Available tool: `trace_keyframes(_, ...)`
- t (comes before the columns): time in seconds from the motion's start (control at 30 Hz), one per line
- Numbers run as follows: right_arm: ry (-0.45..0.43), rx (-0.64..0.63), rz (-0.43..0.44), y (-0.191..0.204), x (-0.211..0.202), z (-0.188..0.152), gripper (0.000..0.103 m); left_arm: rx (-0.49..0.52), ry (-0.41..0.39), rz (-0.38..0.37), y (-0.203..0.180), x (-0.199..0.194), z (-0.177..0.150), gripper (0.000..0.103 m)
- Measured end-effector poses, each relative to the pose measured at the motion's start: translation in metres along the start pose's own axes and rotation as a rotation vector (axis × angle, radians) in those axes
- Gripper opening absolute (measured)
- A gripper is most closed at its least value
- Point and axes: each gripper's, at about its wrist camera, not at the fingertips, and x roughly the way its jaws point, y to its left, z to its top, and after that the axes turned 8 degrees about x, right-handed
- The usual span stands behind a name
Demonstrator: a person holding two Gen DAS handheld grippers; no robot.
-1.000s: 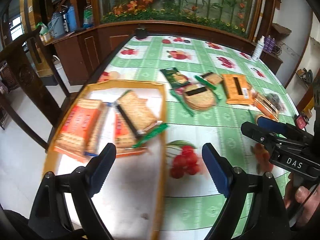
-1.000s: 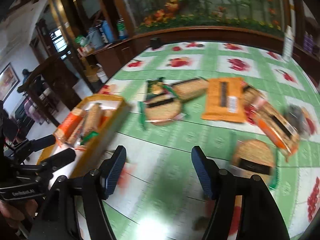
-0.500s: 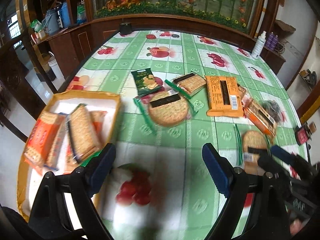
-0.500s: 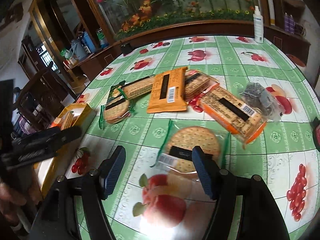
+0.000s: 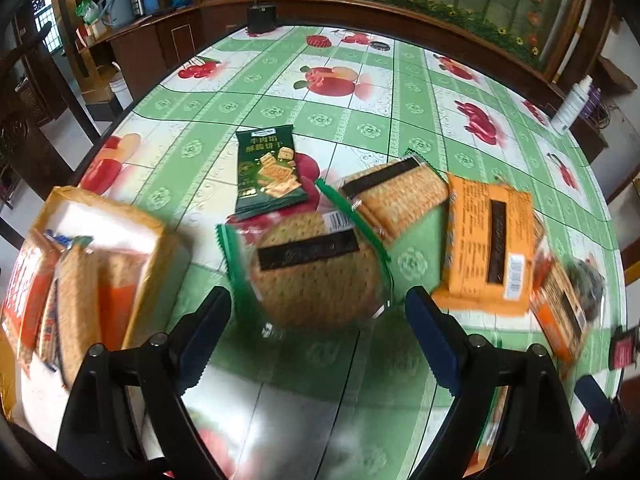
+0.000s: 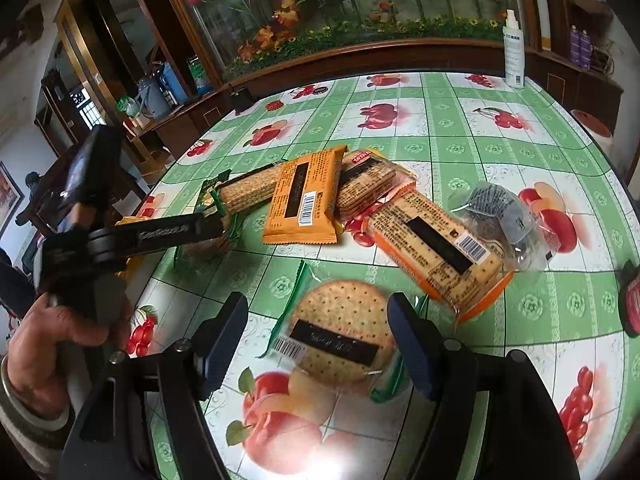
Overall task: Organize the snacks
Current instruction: 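Withdraw both grippers from the tray toward the remaining packs, then grasp the round black-label cracker pack with the left gripper while the right grasps a striped pack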
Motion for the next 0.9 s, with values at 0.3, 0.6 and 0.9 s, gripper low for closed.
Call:
trace_keyframes(0.3, 0.018, -0.009, 0.007, 0.002, 0.013, 0.009, 0.073, -0.033, 0.022, 0.018, 0.001, 0.026, 0.014, 0.092)
trace_keyframes(0.6, 0.028, -0.030, 0.031, 0.021, 0.035, 0.048, 0.073, -0.003, -0.005, 0.015, 0.004, 0.032, 0.018, 0.090)
trace_keyframes(0.9, 0.045, 0.015, 0.097, 0.038, 0.058, 0.083, 0.073, 0.059, -0.012, -0.031, 0.004, 0.032, 0.021, 0.078)
